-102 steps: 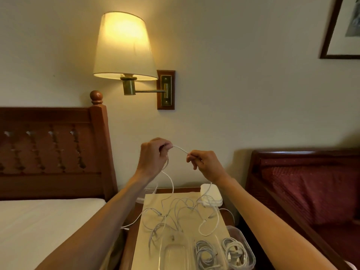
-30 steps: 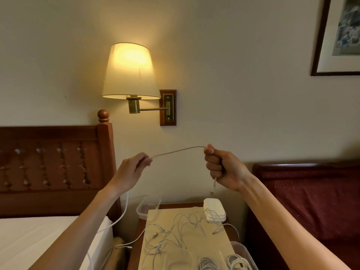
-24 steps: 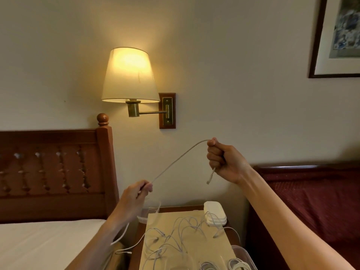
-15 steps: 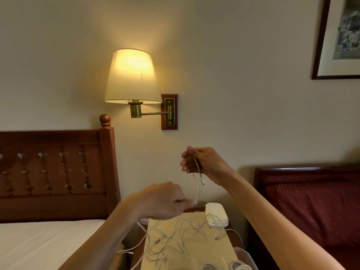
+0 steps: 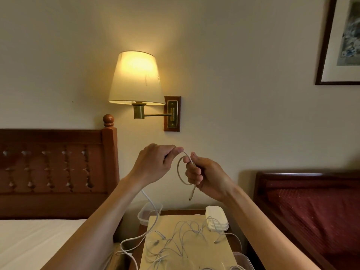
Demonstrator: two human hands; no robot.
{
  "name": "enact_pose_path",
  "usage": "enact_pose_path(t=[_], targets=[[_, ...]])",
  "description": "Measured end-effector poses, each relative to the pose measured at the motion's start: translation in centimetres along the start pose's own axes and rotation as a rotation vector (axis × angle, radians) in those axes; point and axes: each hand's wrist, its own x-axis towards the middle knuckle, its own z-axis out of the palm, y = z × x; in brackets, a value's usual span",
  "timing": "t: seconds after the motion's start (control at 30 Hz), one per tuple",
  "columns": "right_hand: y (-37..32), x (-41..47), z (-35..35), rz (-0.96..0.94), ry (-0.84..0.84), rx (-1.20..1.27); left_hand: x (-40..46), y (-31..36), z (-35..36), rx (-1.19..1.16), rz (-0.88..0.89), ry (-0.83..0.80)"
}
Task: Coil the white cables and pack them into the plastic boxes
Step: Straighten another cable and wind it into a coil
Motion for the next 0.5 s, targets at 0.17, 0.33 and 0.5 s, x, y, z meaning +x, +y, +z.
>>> enact_pose_path(t=[0.17, 0.33, 0.5], targets=[[0.7, -0.3, 0.2, 0.028, -0.102, 0.178, -1.0, -1.2, 1.3, -0.145, -0.111, 0.02], [-2.1, -0.6, -0.5, -0.002, -0.062, 0.358, -4.0, -2.2, 2.5, -0.506, -0.312, -0.081], [-4.0, -1.0, -1.2, 0.002, 0.054, 0.299, -8.5, -3.5, 3.7, -0.673, -0.482, -0.165]])
